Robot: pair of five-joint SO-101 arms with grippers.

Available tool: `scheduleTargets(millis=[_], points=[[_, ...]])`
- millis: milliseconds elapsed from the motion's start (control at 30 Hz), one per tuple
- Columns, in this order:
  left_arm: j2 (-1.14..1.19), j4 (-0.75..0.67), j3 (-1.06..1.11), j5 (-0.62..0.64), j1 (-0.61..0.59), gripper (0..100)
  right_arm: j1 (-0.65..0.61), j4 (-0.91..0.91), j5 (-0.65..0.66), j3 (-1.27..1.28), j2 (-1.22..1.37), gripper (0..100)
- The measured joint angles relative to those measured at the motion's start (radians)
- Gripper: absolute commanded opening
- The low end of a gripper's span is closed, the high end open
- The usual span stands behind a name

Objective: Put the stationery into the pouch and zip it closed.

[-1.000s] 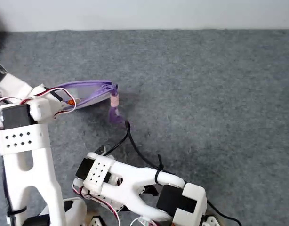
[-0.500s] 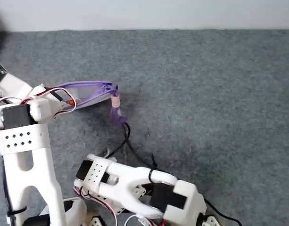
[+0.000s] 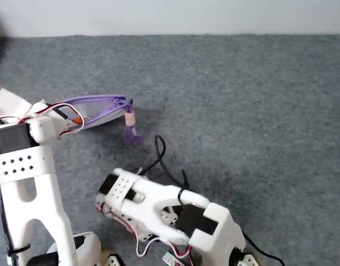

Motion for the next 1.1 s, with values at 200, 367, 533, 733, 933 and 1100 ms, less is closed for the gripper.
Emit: scheduleTargets(millis=[200, 367, 533, 733, 933, 1100], points=[[0.000, 0.000, 0.000, 0.000, 0.000, 1, 0.005, 0.003, 0.000, 0.031, -0.012, 24.6], [0.000, 0.000, 0.000, 0.000, 0.000, 1, -0.048, 0.003, 0.000, 0.112, -0.138, 24.6], [0.000, 0.000, 0.000, 0.000, 0.000, 1, -0.054, 0.003, 0.025, 0.133, -0.304, 24.7], [0.000, 0.000, 0.000, 0.000, 0.000, 1, -0.106, 0.003, 0.044, 0.229, -0.420, 24.7], [0.000, 0.000, 0.000, 0.000, 0.000, 1, -0.193, 0.003, 0.061, 0.241, -0.431, 24.8], [0.000, 0.000, 0.000, 0.000, 0.000, 1, -0.258, 0.003, 0.069, 0.241, -0.391, 24.8]])
